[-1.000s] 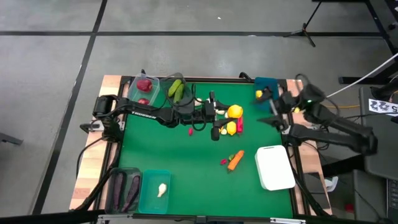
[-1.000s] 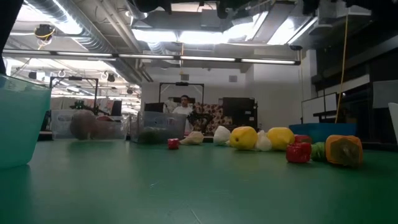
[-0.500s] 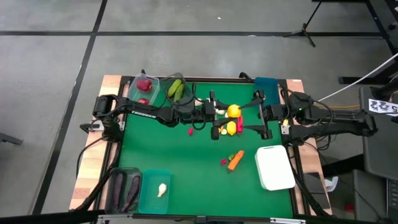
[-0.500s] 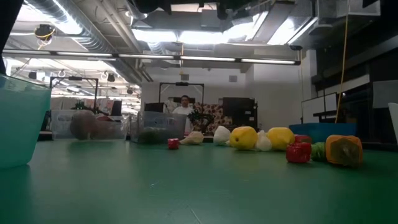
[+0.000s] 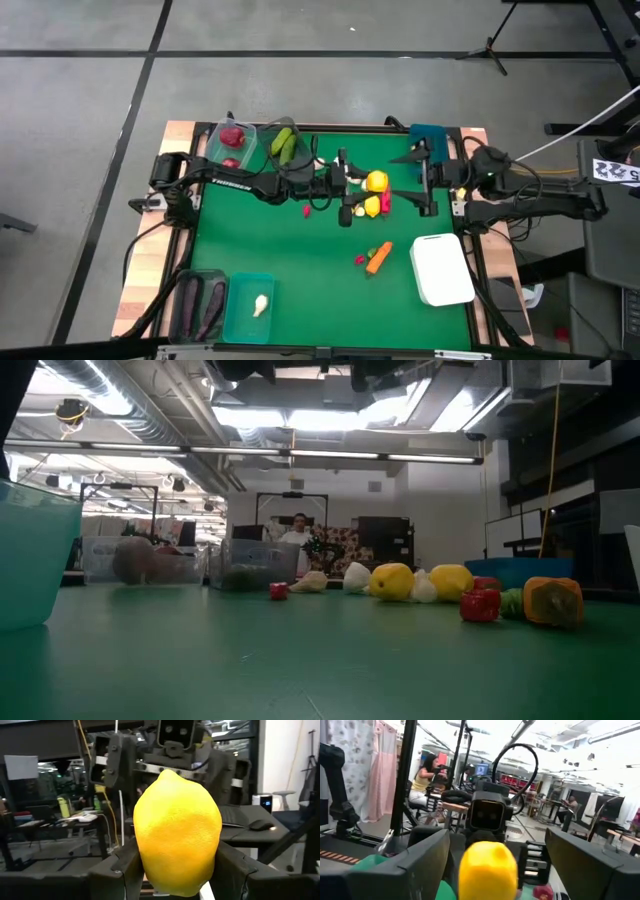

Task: Sort produce into baskets
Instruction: Put the lemon into the blue bin

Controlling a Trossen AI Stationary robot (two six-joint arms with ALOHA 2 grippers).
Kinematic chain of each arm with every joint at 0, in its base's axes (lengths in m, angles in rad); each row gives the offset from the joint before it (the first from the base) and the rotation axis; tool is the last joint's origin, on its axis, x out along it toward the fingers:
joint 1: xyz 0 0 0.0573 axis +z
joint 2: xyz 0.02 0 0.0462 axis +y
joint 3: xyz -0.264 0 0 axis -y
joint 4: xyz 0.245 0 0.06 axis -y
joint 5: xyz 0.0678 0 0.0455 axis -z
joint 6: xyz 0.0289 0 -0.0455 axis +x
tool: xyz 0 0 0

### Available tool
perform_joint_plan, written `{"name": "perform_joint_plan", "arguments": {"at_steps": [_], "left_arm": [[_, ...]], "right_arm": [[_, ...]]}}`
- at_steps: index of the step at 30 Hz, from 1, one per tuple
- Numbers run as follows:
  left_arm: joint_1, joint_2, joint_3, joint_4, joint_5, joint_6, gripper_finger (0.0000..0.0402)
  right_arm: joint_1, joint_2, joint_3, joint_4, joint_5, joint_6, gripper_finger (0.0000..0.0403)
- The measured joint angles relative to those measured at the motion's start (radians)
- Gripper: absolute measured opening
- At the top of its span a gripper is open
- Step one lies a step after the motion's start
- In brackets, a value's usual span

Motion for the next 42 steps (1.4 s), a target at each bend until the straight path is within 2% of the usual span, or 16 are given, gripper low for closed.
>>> {"name": "perform_joint_plan", "arguments": {"at_steps": [5, 12, 21, 24, 36, 42], "left_arm": [[-0.003, 0.0, 0.0, 0.0, 0.001, 0.0, 0.0175], [-0.001, 0.0, 0.0, 0.0, -0.004, 0.0, 0.0175], [-0.001, 0.0, 0.0, -0.019, -0.004, 0.0, 0.0175], [-0.001, 0.0, 0.0, -0.023, -0.004, 0.0, 0.0175], [-0.001, 0.0, 0.0, -0.023, -0.008, -0.001, 0.0175], [-0.001, 0.0, 0.0, -0.038, -0.008, 0.019, 0.0194]], "right_arm": [[0.001, 0.052, 0.0, 0.02, -0.056, 0.006, 0.0328], [0.001, 0.134, 0.0, 0.07, -0.06, 0.006, 0.0328], [0.001, 0.143, 0.0, 0.08, -0.063, 0.008, 0.0325], [0.001, 0.143, 0.0, 0.08, -0.057, 0.008, 0.0307], [0.0, 0.143, 0.0, 0.067, -0.055, 0.008, 0.0178], [0.0, 0.143, 0.0, 0.061, -0.056, 0.008, 0.0166]]}}
